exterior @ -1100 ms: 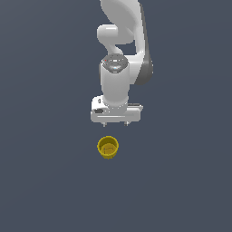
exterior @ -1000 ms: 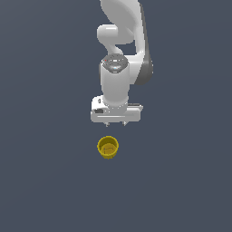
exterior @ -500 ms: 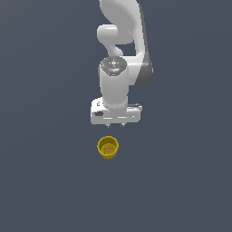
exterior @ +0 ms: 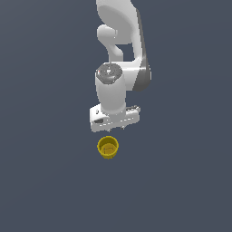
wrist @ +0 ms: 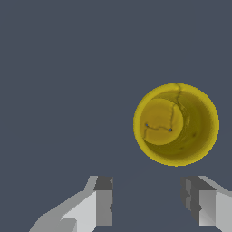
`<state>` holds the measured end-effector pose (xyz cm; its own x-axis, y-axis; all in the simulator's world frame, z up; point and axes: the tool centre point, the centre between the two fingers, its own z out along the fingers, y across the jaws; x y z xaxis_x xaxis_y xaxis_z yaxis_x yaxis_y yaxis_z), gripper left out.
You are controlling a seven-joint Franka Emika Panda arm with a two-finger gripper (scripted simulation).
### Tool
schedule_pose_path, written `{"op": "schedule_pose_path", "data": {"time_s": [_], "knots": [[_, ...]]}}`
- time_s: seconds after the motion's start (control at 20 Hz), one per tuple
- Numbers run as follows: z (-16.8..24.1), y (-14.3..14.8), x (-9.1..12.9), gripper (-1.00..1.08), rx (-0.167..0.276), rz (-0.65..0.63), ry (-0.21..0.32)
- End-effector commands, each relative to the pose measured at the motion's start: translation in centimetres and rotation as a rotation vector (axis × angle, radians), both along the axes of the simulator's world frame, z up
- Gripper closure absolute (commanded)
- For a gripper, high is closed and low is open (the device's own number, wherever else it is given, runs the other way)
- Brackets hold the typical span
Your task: Pick up the object and move it to a goal position.
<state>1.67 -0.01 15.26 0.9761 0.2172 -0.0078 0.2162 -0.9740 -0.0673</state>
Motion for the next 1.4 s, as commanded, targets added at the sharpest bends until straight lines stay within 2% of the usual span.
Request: {"op": "schedule_pose_path", "data": {"time_s": [0.0, 0.7, 1.35], "knots": [[-0.4, 0.0, 0.4, -0.20, 0.018, 0.052, 0.001], [-2.4, -0.1, 2.6, -0.20, 0.136, 0.339, -0.022], [-3.9, -0.4, 4.6, -0.20, 0.258, 0.592, -0.093]]}}
